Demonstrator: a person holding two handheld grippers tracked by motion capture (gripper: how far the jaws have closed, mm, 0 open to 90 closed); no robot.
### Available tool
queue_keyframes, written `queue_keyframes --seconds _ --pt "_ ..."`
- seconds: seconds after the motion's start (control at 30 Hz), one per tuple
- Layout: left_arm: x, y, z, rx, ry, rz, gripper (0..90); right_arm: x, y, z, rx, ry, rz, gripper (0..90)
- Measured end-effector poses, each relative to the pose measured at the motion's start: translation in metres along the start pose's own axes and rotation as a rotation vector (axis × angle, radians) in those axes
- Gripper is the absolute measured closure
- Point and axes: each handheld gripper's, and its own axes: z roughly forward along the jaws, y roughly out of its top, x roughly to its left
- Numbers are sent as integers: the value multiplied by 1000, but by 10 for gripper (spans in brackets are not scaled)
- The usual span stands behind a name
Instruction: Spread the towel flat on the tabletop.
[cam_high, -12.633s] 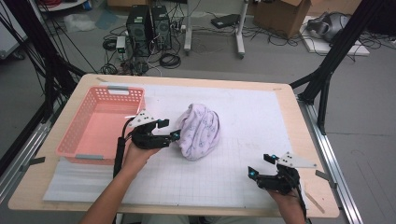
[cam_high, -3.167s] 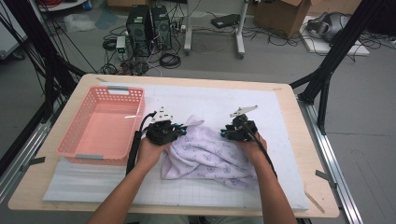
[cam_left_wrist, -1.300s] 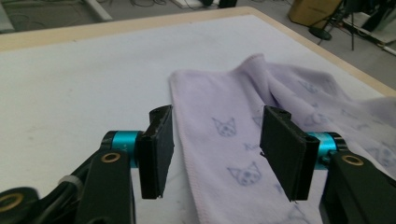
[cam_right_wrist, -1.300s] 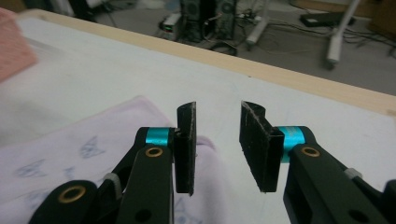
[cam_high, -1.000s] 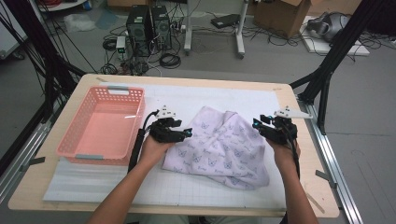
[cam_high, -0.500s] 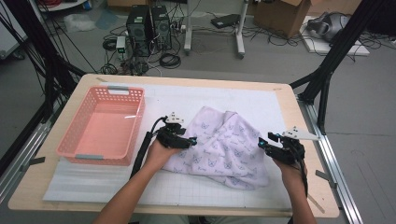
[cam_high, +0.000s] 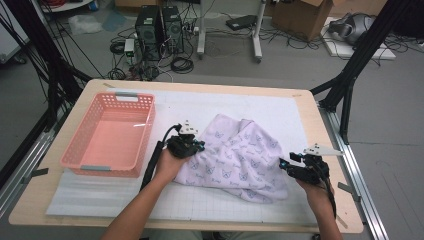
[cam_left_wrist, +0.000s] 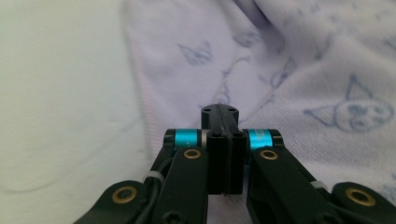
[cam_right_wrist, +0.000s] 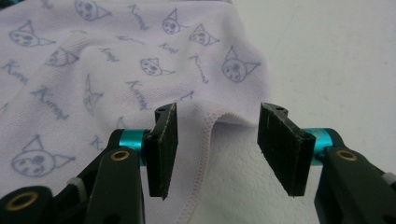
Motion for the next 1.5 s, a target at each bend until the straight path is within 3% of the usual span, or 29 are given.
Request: queue_keyframes --seconds 0.13,0.3,0.4,0.5,0.53,0.67,0.73,0.87,0.97,1.03,1.13,1.17,1.27,1.37,1.5 --pt "14 4 -11 -86 59 -54 899 1 -3 5 27 27 10 448" --pt "26 8 -19 -146 132 -74 899 7 -4 12 38 79 2 418" --pt "36 12 -23 -196 158 -132 899 14 0 20 40 107 -10 412" --pt "45 9 -25 -206 188 -174 899 22 6 38 81 80 -21 412" --pt "48 8 -26 -203 193 -186 899 24 9 45 94 82 -19 438" --pt "50 7 -27 -201 187 -187 899 29 23 66 144 79 -71 791" --pt "50 7 -28 -208 181 -186 898 25 33 72 133 88 -38 821" --pt "50 6 -26 -204 180 -179 897 12 54 76 71 -7 -1 830" --pt "50 6 -26 -208 180 -176 897 -4 64 77 12 -87 57 830" --pt "52 6 -27 -217 187 -178 897 -13 67 79 9 -125 84 829" --pt "52 5 -28 -228 149 -191 873 -18 68 84 25 -150 98 822" --pt "51 5 -28 -223 113 -193 797 -18 67 84 25 -146 99 808" --pt "45 6 -29 -222 57 -186 645 -14 68 80 19 -140 89 683" --pt "37 7 -26 -196 3 -198 470 -11 69 73 2 -125 110 589" --pt "26 9 -26 -161 -66 -174 396 -3 70 65 11 -122 68 529"
